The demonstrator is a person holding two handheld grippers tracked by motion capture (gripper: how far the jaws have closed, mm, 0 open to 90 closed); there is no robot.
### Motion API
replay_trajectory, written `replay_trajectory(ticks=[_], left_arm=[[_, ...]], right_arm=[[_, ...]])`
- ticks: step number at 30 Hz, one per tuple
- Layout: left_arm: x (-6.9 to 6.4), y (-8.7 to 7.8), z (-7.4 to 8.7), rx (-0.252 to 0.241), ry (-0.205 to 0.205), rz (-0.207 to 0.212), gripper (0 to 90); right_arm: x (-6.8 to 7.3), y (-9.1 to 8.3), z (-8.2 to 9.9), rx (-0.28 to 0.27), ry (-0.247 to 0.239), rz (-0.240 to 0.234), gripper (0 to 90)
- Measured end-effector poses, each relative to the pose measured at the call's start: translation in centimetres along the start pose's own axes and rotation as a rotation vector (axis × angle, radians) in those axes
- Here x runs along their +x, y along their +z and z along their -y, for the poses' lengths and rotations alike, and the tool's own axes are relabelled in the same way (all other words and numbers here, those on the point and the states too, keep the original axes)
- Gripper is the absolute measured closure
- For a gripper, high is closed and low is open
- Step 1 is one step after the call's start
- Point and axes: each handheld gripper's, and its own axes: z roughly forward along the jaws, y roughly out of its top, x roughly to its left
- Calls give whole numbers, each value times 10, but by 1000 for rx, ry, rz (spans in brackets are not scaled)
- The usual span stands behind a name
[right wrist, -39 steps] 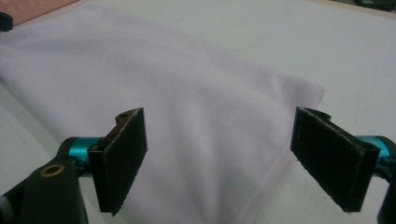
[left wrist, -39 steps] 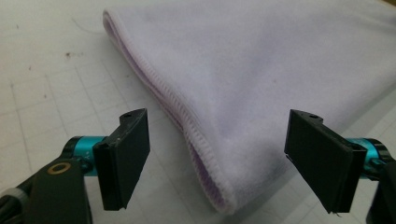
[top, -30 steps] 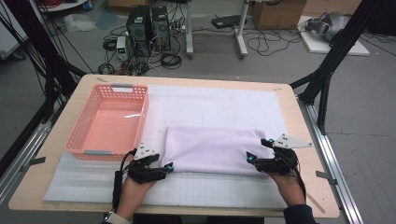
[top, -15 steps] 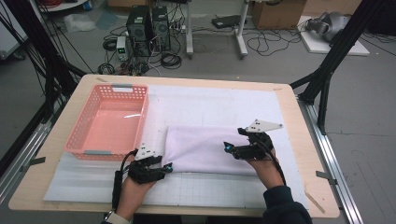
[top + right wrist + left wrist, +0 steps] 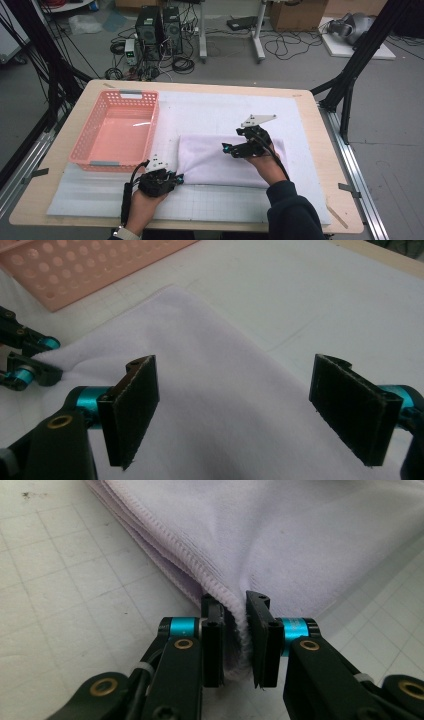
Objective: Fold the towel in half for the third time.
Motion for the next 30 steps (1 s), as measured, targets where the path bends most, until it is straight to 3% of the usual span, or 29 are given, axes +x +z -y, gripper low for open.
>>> replay_trajectory(ticks=[8,15,23,30], left_arm=[[-1,0,0,-5,-6,-8,793],[0,0,1,-9,-50,-6,793],[0,0,2,-13,-70,-8,793],[1,0,2,-15,-100,-4,789]], right_arm=[[5,33,-27,33,-31,-45,187],[10,65,-44,90,-65,-59,219],[19,105,-54,171,-79,-73,258],[22,125,-53,215,-83,-98,321]])
